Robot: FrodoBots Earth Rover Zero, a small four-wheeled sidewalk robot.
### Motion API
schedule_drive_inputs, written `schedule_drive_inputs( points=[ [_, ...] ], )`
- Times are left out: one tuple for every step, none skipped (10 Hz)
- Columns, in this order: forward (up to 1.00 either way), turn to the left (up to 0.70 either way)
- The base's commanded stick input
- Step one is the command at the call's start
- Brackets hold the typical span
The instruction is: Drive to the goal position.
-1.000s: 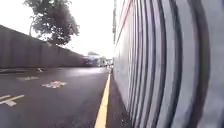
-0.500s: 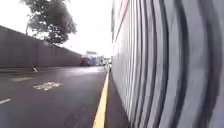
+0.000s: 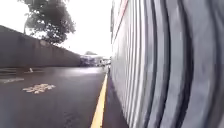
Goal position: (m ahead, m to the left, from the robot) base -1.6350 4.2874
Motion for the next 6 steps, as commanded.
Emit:
schedule_drive_inputs(
  points=[
    [0.48, 0.00],
    [0.48, 0.00],
    [0.47, 0.00],
    [0.47, 0.03],
    [0.36, 0.37],
    [0.31, 0.49]
  ],
)
